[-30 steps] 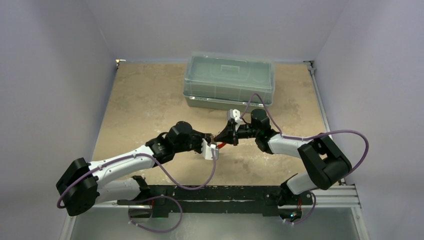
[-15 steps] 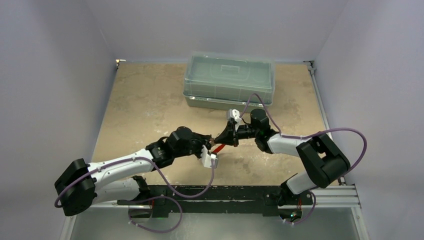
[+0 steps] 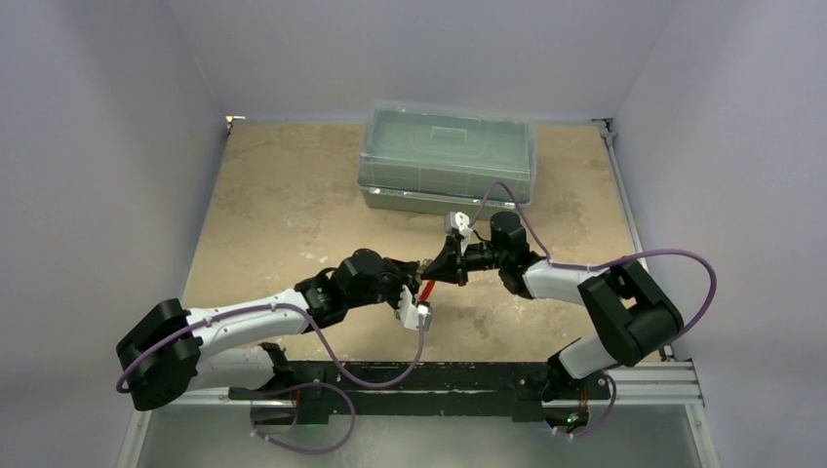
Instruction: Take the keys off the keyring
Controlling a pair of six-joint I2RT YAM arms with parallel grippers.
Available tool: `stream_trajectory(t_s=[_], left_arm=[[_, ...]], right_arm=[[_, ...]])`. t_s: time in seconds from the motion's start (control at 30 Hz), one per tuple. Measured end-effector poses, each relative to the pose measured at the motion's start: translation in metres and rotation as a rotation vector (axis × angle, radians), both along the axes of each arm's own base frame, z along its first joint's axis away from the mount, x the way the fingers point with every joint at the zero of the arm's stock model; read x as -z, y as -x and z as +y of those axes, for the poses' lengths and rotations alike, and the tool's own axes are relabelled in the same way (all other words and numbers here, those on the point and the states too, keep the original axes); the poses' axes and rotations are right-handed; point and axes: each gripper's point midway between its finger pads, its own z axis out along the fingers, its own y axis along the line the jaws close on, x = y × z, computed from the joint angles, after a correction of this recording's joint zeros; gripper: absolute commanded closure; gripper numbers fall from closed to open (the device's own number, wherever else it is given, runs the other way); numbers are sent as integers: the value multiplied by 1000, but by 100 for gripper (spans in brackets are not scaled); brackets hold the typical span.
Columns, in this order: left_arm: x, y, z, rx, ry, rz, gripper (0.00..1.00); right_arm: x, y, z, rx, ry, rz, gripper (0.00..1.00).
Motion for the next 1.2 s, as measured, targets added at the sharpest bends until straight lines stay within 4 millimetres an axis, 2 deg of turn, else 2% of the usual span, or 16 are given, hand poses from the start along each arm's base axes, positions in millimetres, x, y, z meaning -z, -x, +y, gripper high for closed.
stream_trajectory(t_s=[0.6,0.63,0.77,0.97,1.1,1.2], left_arm=[[-10,3,-2,-4,26,-17,100],[-10,2,-2,-19,36,-8,100],[-15,0,-2,-65,69,32,100],[-18,-3,0,-123,107,79,100],[-11,-4,5,-154,106,131,100],[-6,-4,9,-174,101,164,100]], right_arm=[[-13,7,0,-12,-42,70,100],[-15,6,0,-9,-49,72,97],[-23,8,-2,-12,-90,84,76],[-36,9,-6,-33,-151,78,67],[-39,10,-9,-41,-172,44,58],[-40,9,-10,-41,-176,17,56]])
